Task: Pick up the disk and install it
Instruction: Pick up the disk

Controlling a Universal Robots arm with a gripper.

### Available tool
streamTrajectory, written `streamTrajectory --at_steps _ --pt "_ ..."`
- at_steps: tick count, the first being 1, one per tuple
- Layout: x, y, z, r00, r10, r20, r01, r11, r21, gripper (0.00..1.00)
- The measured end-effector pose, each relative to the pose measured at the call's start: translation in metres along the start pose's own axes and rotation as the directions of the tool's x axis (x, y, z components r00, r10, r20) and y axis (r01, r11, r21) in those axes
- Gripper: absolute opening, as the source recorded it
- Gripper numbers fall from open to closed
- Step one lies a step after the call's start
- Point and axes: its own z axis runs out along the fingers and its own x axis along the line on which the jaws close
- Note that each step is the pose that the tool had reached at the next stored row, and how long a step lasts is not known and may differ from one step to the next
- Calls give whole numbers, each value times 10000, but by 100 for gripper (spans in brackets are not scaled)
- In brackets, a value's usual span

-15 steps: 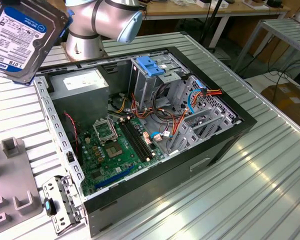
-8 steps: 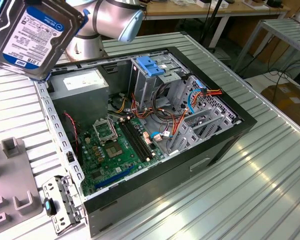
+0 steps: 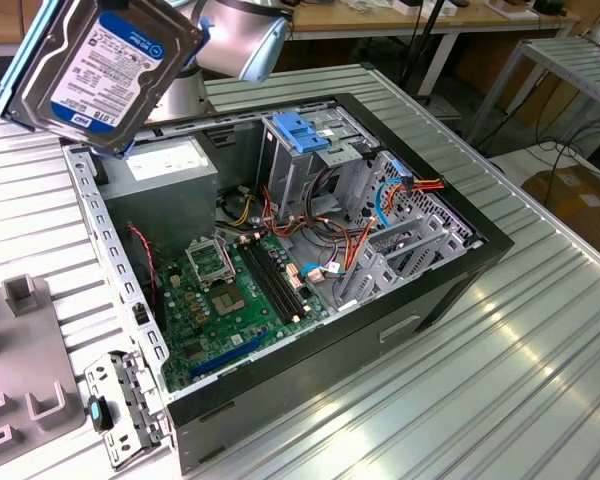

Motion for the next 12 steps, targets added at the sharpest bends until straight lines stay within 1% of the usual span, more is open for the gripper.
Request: streamTrajectory --at_steps 3,4,8,9,11,12 --pt "-2 -112 -1 10000 0 -1 0 10000 -4 37" --pt "-3 -167 -2 10000 1 -1 -1 10000 -5 37" --pt "-5 -306 -2 10000 1 0 -1 10000 -9 37" --pt "-5 -372 -3 10000 -1 0 1 10000 -11 37" --pt "-7 -486 -4 10000 0 0 0 10000 -15 37" --pt "-8 -525 -4 10000 -1 -1 1 10000 -17 37"
